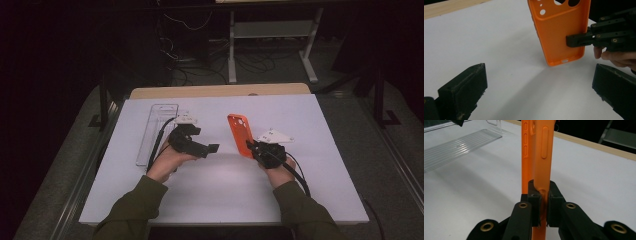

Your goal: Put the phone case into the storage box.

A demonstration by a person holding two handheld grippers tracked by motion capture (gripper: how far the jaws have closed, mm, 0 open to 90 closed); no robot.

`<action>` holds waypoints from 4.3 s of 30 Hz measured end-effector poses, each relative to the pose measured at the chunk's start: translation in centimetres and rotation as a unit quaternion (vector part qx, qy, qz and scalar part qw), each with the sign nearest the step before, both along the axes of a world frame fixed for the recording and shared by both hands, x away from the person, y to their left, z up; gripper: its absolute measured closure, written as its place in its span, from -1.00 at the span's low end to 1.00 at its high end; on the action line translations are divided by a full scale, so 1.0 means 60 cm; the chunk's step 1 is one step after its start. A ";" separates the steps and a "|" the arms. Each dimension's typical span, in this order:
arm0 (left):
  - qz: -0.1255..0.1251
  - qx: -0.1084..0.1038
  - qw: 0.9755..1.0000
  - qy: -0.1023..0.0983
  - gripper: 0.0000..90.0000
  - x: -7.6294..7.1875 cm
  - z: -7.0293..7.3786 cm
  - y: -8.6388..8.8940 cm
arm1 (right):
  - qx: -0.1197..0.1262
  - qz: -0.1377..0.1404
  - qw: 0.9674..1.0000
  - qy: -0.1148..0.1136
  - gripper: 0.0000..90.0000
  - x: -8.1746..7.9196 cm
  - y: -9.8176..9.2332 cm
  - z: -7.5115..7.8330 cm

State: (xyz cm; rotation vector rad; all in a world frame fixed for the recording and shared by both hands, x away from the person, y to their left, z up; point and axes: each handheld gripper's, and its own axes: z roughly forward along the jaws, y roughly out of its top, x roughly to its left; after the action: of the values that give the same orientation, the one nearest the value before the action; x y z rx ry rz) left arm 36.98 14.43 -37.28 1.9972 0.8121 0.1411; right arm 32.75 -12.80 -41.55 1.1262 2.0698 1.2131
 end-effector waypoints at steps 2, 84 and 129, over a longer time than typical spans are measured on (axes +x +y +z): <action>0.000 -0.005 1.000 -0.002 -1.00 0.001 0.002 -0.002 | 0.000 -0.001 1.000 0.000 0.83 -0.001 0.003 -0.001; 0.035 -0.073 0.996 -0.032 -0.93 0.013 -0.013 -0.062 | 0.013 0.027 1.000 -0.004 0.83 -0.030 0.093 0.000; 0.057 -0.079 0.995 -0.031 -0.68 0.016 -0.014 -0.044 | 0.005 0.076 0.997 0.024 -0.65 -0.007 0.080 0.002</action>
State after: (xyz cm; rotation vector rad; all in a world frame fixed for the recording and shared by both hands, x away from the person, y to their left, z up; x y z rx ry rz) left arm 37.92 11.80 -38.11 1.7892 0.8712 0.1981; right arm 32.34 -8.00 -41.42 1.0278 2.2222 1.2806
